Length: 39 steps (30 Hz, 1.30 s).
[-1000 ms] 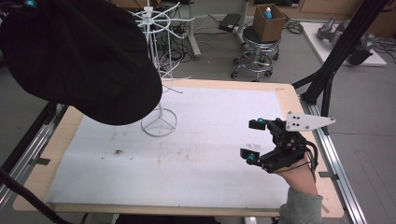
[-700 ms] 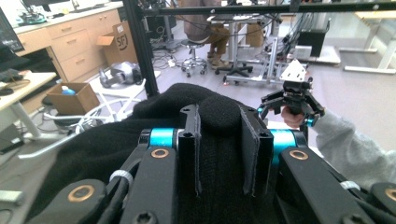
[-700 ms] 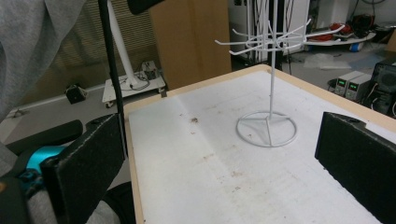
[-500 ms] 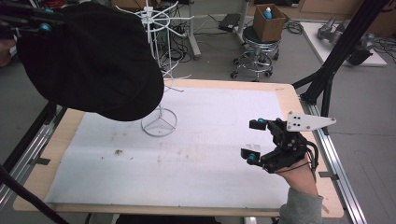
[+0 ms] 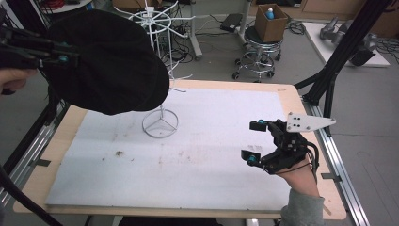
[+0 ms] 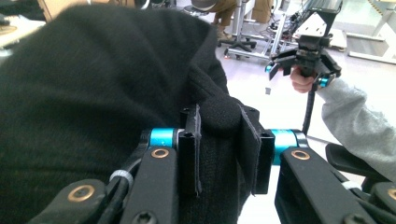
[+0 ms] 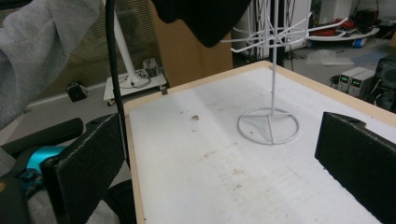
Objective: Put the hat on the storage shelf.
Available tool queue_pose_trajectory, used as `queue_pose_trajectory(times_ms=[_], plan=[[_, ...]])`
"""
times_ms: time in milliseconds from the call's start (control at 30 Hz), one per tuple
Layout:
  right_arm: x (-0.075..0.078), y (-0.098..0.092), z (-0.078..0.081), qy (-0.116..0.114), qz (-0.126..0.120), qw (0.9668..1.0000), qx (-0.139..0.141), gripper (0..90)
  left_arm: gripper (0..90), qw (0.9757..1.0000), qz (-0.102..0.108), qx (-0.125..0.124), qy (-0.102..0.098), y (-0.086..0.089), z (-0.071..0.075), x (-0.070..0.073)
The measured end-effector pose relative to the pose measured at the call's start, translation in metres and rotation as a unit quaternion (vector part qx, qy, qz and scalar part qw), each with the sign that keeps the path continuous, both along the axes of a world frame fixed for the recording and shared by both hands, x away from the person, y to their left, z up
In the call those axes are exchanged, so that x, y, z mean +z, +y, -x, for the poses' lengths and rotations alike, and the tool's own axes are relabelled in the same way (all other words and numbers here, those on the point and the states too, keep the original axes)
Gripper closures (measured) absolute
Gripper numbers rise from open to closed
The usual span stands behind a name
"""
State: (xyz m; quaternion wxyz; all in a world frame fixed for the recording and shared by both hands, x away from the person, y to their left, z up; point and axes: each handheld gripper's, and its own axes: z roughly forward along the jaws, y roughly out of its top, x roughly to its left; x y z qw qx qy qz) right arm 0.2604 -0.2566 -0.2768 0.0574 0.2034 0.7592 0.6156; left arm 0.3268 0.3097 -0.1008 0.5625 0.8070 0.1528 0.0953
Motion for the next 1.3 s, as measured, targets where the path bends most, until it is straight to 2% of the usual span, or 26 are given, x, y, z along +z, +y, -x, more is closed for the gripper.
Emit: queue_pose_trajectory(times_ms=[100, 233, 300, 533, 767, 1000, 1300], plan=[[0.001, 0.0, 0.001, 0.001, 0.001, 1.0, 0.001, 0.7, 71.1, 1.0, 0.003, 0.0, 0.008, 0.002, -0.003, -0.01], [0.0, 0.001, 0.0, 0.002, 0.003, 1.0, 0.001, 0.7, 71.0, 0.9998, -0.005, -0.003, 0.018, 0.003, -0.007, -0.021], [0.0, 0.001, 0.0, 0.005, 0.004, 1.0, 0.001, 0.7, 70.9, 0.9998, 0.0, -0.007, 0.021, 0.005, -0.008, -0.027], [-0.001, 0.003, 0.0, 0.005, 0.005, 1.0, 0.002, 0.7, 70.7, 0.9999, -0.001, 0.002, 0.017, 0.008, -0.008, -0.035], [-0.001, 0.005, 0.0, 0.005, 0.007, 1.0, 0.003, 0.7, 70.3, 0.9997, 0.002, 0.024, 0.002, 0.011, -0.003, -0.049], [-0.001, 0.007, -0.001, 0.006, 0.01, 0.9999, 0.006, 0.7, 69.2, 0.9996, 0.003, 0.029, -0.003, 0.009, 0.001, -0.053], [-0.001, 0.008, 0.0, 0.006, 0.013, 0.9999, 0.008, 0.7, 58.7, 0.9996, 0.007, 0.026, 0.001, 0.004, 0.004, -0.057]])
